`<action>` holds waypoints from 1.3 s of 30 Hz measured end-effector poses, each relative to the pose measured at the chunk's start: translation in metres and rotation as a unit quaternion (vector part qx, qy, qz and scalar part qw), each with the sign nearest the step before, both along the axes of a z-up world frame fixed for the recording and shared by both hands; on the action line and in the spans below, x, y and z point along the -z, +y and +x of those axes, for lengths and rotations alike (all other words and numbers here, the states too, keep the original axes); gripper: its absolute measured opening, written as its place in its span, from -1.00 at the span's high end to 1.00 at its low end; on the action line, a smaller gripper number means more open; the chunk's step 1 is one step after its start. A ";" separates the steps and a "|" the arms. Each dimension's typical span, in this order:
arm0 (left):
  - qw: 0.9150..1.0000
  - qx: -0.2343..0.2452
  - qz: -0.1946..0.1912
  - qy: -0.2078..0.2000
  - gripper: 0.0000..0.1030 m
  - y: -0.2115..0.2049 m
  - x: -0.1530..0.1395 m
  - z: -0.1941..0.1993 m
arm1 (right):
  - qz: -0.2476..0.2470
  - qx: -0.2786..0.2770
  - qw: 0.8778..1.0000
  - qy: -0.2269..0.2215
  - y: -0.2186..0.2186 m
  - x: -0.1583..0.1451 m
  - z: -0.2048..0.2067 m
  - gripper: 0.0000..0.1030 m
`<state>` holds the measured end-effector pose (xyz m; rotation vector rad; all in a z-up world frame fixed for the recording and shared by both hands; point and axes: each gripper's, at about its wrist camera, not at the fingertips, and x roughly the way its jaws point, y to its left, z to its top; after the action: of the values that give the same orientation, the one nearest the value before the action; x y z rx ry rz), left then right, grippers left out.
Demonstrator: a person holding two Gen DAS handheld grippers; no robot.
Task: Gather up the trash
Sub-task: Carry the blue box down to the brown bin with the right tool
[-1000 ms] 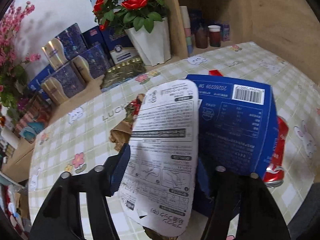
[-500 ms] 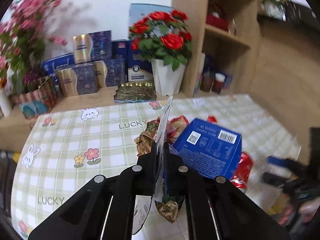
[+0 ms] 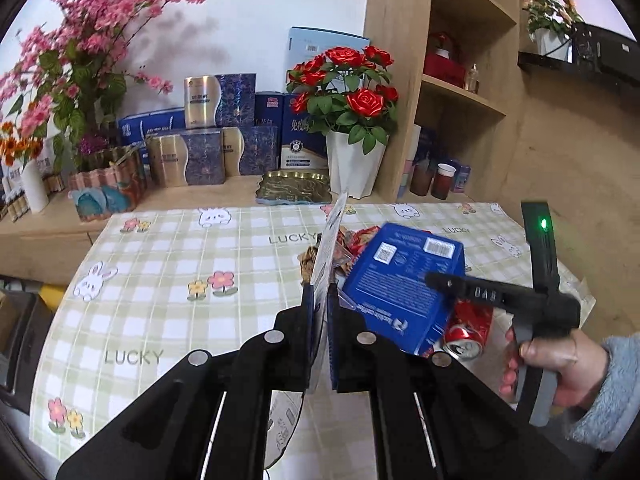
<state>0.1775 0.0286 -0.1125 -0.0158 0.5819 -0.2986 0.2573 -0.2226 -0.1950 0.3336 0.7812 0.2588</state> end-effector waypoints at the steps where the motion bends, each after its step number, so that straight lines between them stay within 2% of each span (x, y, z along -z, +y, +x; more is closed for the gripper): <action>1: 1.000 -0.002 -0.005 0.002 0.87 0.002 0.000 -0.004 | 0.010 -0.010 1.000 -0.012 0.004 -0.008 -0.003 0.46; 4: 1.000 -0.005 -0.010 0.001 0.87 0.006 -0.004 -0.015 | 0.006 -0.038 0.998 -0.055 0.019 -0.036 -0.016 0.60; 9: 1.000 -0.011 -0.022 -0.012 0.87 0.010 -0.020 -0.041 | 0.003 -0.054 0.992 -0.110 0.031 -0.075 -0.039 0.61; 17: 0.999 -0.014 -0.046 -0.018 0.87 0.010 -0.040 -0.082 | 0.054 -0.023 0.990 -0.126 0.003 -0.106 -0.086 0.61; 22: 0.998 -0.010 -0.054 -0.018 0.87 0.006 -0.042 -0.114 | 0.034 -0.007 0.990 -0.136 -0.016 -0.110 -0.135 0.61; 25: 0.998 -0.004 -0.058 -0.011 0.87 0.002 -0.035 -0.133 | 0.019 -0.010 0.990 -0.136 -0.023 -0.103 -0.169 0.61; 29: 0.998 0.005 -0.062 -0.006 0.87 -0.005 -0.028 -0.152 | -0.010 -0.032 0.992 -0.119 -0.027 -0.077 -0.214 0.61; 33: 0.998 0.012 -0.062 -0.004 0.87 -0.013 -0.023 -0.168 | -0.026 -0.082 0.994 -0.075 -0.021 -0.039 -0.254 0.61; 39: 0.998 0.021 -0.058 0.016 0.87 -0.021 -0.007 -0.187 | -0.032 -0.115 0.993 0.019 -0.008 0.026 -0.276 0.61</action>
<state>-0.0097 0.0072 -0.1059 -0.1206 0.5961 -0.3724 -0.0183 -0.2311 -0.2212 0.1884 0.8655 0.4449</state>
